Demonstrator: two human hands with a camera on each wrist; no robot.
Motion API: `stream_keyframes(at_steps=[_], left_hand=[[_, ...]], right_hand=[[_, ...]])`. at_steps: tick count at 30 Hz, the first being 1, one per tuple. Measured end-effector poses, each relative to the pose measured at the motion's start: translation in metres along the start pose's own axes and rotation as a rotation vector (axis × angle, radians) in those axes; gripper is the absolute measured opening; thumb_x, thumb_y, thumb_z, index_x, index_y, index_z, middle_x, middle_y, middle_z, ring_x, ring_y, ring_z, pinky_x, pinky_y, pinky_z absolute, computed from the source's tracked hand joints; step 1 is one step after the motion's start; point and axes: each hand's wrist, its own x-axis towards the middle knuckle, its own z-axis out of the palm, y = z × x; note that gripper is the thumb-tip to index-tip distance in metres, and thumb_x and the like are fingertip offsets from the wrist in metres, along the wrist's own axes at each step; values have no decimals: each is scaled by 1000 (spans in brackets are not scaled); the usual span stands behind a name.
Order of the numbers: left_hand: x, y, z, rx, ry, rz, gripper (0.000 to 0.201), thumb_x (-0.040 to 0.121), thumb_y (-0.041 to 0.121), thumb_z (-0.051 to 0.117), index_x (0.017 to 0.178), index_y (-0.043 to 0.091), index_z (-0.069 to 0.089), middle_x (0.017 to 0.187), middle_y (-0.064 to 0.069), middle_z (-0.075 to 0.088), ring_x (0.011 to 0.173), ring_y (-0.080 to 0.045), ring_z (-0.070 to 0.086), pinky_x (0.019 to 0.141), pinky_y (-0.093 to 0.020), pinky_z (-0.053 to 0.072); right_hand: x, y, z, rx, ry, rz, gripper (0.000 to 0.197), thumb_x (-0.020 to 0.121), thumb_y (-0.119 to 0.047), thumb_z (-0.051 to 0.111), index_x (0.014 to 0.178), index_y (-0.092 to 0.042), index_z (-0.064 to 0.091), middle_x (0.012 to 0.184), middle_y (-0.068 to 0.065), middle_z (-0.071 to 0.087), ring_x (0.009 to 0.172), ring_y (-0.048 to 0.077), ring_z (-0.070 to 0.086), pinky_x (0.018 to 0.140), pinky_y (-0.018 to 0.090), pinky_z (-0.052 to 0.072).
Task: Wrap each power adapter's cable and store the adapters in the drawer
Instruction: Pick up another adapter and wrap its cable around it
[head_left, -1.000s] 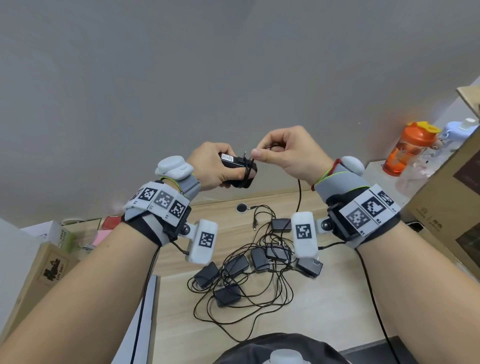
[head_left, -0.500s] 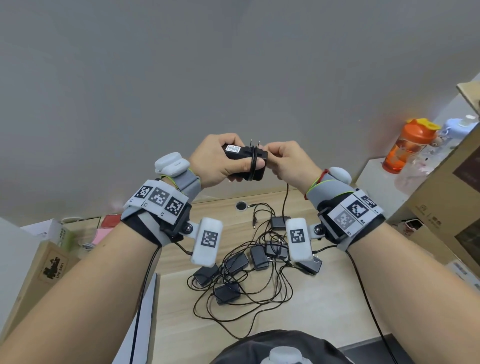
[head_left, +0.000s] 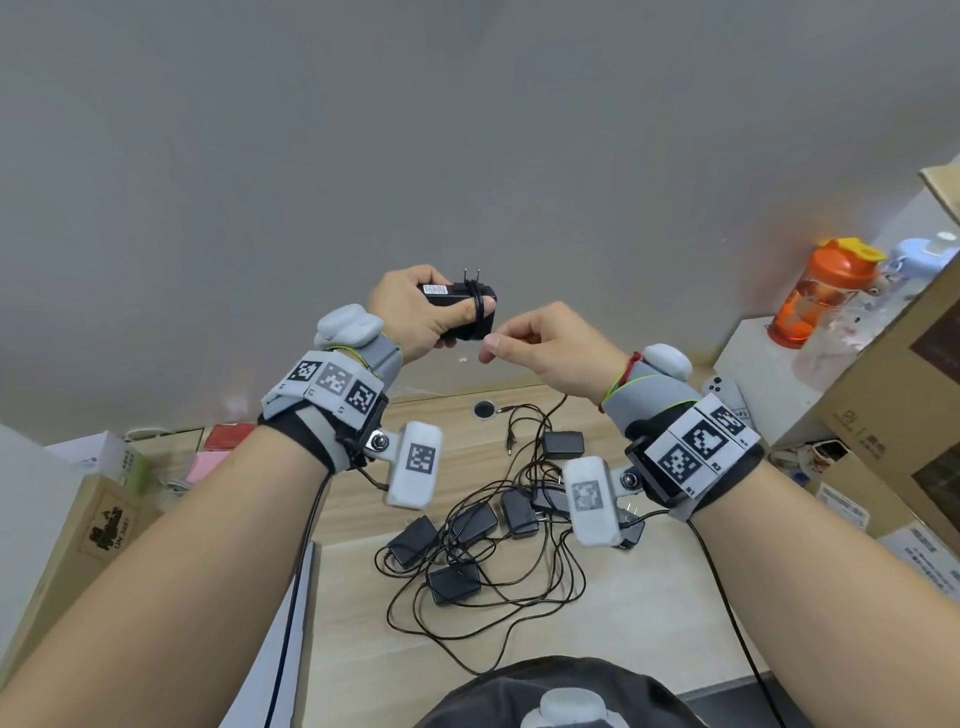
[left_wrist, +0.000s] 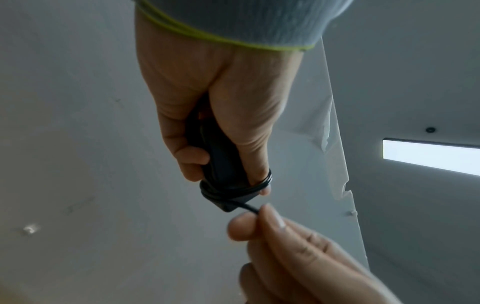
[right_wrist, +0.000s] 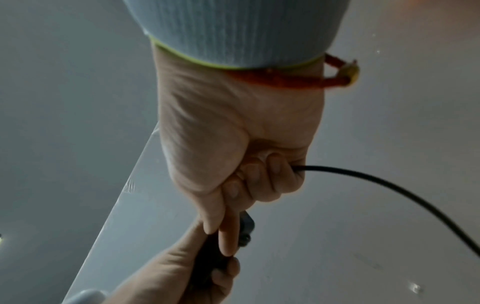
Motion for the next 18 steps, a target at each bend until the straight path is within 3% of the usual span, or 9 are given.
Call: stream_keyframes(at_steps=[3, 7, 9, 11, 13, 18], left_hand=[[-1, -6, -1, 102, -10, 9, 46, 58, 42, 92, 68, 17, 55, 67, -11, 70, 54, -27, 64, 57, -38, 53], [-5, -5, -1, 292, -24, 58, 37, 62, 37, 89, 76, 16, 62, 70, -5, 72, 58, -22, 68, 54, -28, 55], [-8, -3, -1, 347, -48, 79, 37, 63, 38, 88, 75, 17, 62, 65, 1, 69, 50, -13, 62, 48, -20, 48], [-11, 0, -1, 381, -78, 90, 35, 64, 37, 87, 74, 17, 61, 62, 3, 67, 47, -11, 58, 48, -20, 46], [-13, 3, 0, 403, -123, 102, 33, 63, 34, 86, 74, 17, 60, 61, 3, 66, 47, -12, 58, 50, -22, 46], [-18, 12, 4, 353, -247, 136, 41, 62, 38, 89, 75, 14, 59, 58, 3, 66, 47, -12, 56, 51, -25, 46]], right_hand=[[-1, -6, -4, -3, -5, -46, 23, 96, -29, 62, 86, -15, 77, 45, -13, 39, 44, 4, 34, 46, 13, 25], [5, -6, -12, 18, 48, -88, 22, 93, -29, 65, 80, -16, 77, 58, -2, 46, 51, 5, 32, 53, 21, 27], [8, -8, -17, 36, 82, -103, 21, 91, -30, 67, 79, -15, 76, 62, 3, 61, 58, 3, 44, 60, 24, 37], [12, -8, -23, 56, 125, -104, 19, 89, -31, 69, 78, -17, 75, 74, 8, 70, 68, 6, 55, 72, 32, 47], [16, -5, -29, 95, 168, -99, 13, 88, -28, 71, 77, -20, 73, 77, 2, 72, 73, 7, 60, 79, 32, 50], [21, 4, -34, 118, 211, -103, 13, 88, -25, 72, 76, -21, 70, 76, -1, 69, 72, 8, 59, 78, 29, 50]])
